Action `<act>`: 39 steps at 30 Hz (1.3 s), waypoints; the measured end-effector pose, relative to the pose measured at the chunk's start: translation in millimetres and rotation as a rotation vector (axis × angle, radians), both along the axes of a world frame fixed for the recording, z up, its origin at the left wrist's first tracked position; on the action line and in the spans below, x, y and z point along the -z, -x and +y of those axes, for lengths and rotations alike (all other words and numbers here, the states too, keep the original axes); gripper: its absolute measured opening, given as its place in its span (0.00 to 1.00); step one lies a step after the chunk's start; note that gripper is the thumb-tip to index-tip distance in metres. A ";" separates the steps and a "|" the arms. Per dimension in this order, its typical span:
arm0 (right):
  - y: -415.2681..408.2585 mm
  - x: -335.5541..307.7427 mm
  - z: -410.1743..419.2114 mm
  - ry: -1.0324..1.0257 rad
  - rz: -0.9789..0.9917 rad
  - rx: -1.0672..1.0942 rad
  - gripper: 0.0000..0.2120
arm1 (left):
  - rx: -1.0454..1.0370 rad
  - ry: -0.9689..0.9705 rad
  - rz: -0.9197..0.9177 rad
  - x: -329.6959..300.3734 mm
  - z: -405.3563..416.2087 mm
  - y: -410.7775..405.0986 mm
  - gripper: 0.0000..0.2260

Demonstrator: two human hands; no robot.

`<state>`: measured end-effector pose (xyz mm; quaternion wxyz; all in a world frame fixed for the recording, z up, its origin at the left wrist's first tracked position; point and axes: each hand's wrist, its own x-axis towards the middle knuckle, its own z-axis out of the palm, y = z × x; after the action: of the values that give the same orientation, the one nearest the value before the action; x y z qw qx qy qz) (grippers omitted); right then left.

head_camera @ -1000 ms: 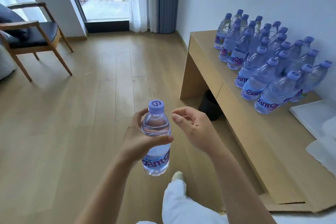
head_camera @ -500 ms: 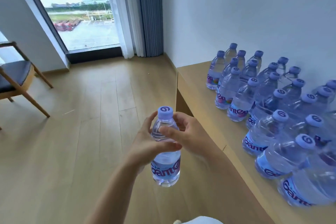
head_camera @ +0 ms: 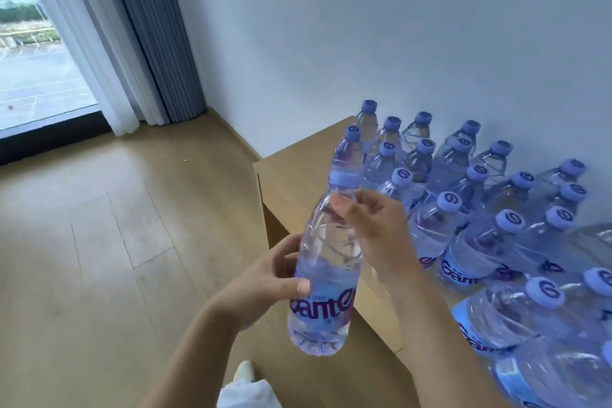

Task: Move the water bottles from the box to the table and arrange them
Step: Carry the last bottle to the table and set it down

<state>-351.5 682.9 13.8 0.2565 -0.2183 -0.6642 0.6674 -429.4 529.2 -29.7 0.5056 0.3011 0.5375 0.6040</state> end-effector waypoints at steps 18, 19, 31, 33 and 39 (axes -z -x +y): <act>135.6 -51.7 96.0 -0.127 -0.348 0.146 0.22 | 0.225 0.019 0.230 -3.4 101.5 189.0 0.22; 141.3 -51.4 103.4 -0.122 -0.342 0.165 0.23 | 0.238 0.014 0.236 -4.2 109.7 195.2 0.22; 194.8 -52.6 163.1 -0.083 -0.213 0.251 0.12 | 0.306 0.040 0.273 1.9 185.1 266.4 0.35; 209.8 -54.9 173.9 -0.110 -0.212 0.262 0.13 | 0.242 0.068 0.305 7.4 199.8 280.2 0.36; 279.6 -52.6 223.6 -0.265 -0.290 0.348 0.20 | -0.030 0.125 0.339 37.4 262.3 334.3 0.25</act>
<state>-631.1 906.5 66.4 0.2960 -0.3869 -0.7281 0.4822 -763.7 791.5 -67.0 0.4165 0.3583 0.6560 0.5176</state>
